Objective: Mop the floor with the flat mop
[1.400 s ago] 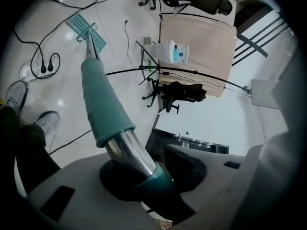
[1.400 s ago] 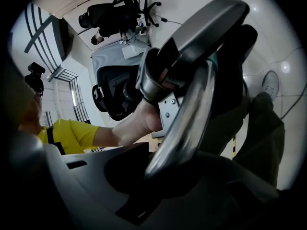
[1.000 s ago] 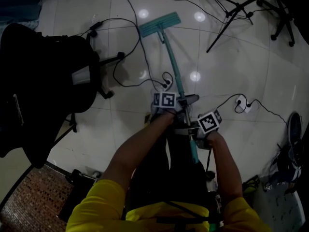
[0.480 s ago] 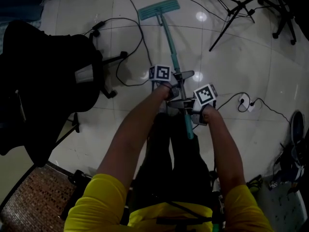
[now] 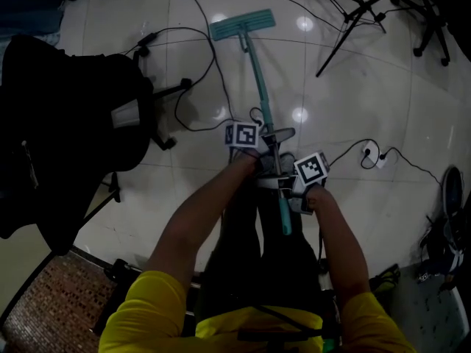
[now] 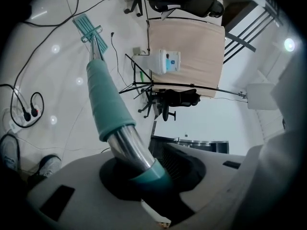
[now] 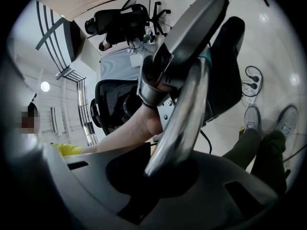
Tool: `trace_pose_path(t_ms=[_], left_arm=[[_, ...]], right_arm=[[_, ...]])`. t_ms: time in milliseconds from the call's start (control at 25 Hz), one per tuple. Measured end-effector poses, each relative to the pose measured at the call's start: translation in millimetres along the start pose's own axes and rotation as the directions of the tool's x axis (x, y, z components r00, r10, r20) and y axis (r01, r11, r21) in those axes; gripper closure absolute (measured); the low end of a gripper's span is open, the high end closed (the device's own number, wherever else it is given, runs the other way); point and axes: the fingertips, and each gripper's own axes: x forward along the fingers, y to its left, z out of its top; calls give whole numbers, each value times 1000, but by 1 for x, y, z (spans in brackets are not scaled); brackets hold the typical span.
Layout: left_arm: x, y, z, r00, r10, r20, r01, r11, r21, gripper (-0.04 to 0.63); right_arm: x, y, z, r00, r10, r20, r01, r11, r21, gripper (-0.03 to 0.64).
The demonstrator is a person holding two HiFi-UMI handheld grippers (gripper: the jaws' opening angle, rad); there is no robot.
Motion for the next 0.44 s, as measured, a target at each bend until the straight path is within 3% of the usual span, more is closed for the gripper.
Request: trace_pose_path(t_ms=[440], left_arm=[[-4, -13, -90, 999, 26, -29, -27, 999, -26, 448]], right_arm=[[-6, 13, -83, 1000, -12, -28, 13, 1000, 27, 568]])
